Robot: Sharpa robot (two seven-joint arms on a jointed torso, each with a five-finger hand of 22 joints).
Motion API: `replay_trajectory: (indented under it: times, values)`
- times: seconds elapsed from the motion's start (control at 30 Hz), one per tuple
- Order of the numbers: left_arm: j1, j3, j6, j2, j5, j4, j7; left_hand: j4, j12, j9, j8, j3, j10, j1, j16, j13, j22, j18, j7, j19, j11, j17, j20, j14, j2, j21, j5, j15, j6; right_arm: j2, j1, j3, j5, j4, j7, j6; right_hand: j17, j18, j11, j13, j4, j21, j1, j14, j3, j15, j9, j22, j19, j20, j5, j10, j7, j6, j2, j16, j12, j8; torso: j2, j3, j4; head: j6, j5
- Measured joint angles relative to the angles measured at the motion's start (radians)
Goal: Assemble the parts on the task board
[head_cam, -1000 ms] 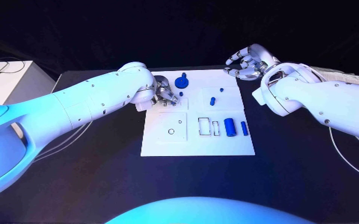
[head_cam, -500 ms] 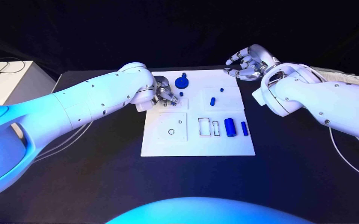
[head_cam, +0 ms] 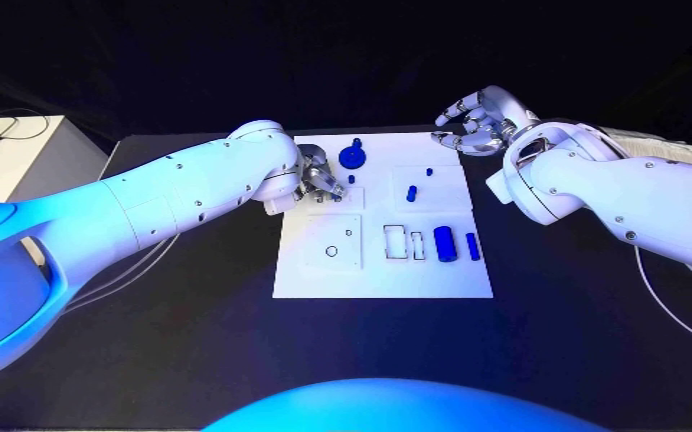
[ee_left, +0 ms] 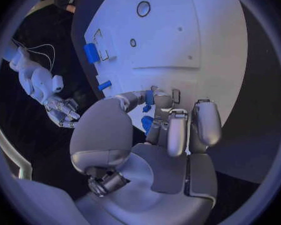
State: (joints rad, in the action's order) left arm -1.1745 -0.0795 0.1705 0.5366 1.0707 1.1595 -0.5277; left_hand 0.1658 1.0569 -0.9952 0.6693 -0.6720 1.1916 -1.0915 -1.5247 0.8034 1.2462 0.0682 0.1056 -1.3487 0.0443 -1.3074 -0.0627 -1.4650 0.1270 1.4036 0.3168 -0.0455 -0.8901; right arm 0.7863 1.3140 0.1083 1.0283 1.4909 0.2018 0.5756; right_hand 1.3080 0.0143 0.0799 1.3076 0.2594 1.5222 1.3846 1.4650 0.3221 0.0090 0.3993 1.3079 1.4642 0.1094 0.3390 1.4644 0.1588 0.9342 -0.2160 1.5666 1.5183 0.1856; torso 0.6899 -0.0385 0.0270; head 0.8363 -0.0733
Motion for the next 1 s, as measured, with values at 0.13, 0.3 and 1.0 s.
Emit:
replay_trajectory:
  times: [0.13,0.3,1.0]
  values:
    - [0.0,-0.001,-0.006,-0.001,0.004,0.001,0.0,0.0,0.0,0.0,-0.045,0.0,0.0,-0.005,0.0,0.0,0.0,0.0,0.0,0.0,0.0,0.0,0.0,0.0,-0.005,0.0,0.005,0.0,0.0,0.0,0.0,0.0,0.0,0.001,0.0,0.0,0.0,0.0,0.0,0.0,0.003,0.0,0.0,0.0,0.003,0.0,0.001,0.0,0.0,0.0,0.0,0.0,-0.004,-0.004,0.0,0.0,0.0,0.0,0.0,0.0,0.0003,0.002,0.0]
    - [-0.001,-0.005,-0.01,0.0,0.008,0.003,0.0,0.0,0.0,0.0,-0.14,0.0,0.0,-0.01,0.0,0.0,0.0,0.0,0.0,0.0,0.0,0.0,0.0,0.0,-0.01,0.0,0.005,0.0,0.0,0.001,0.0,0.0,0.0,0.001,0.0,0.0,0.0,0.0,0.0,0.0,0.003,0.0,0.0,0.0,0.003,0.0,0.001,0.0,0.0,0.0,0.0,0.0,-0.004,-0.004,0.0,0.0,0.0,0.0,0.0,-0.0004,0.0003,0.003,0.002]
    - [0.002,-0.026,0.045,0.017,-0.006,0.024,-0.001,0.0,0.004,0.002,-0.282,0.0,0.004,-0.017,-0.004,-0.003,0.014,0.0,-0.002,0.0,-0.015,0.0,0.0,-0.001,-0.017,0.008,0.01,0.002,-0.016,0.004,0.0,0.0,0.0,0.001,0.001,-0.001,0.0,0.0,0.0,0.0,0.003,0.0,0.0,0.0,0.003,0.0,0.001,0.0,0.0,0.0,0.0,0.0,-0.004,-0.004,0.0,0.0,0.0,0.0,-0.002,-0.0002,-0.0009,0.001,0.001]
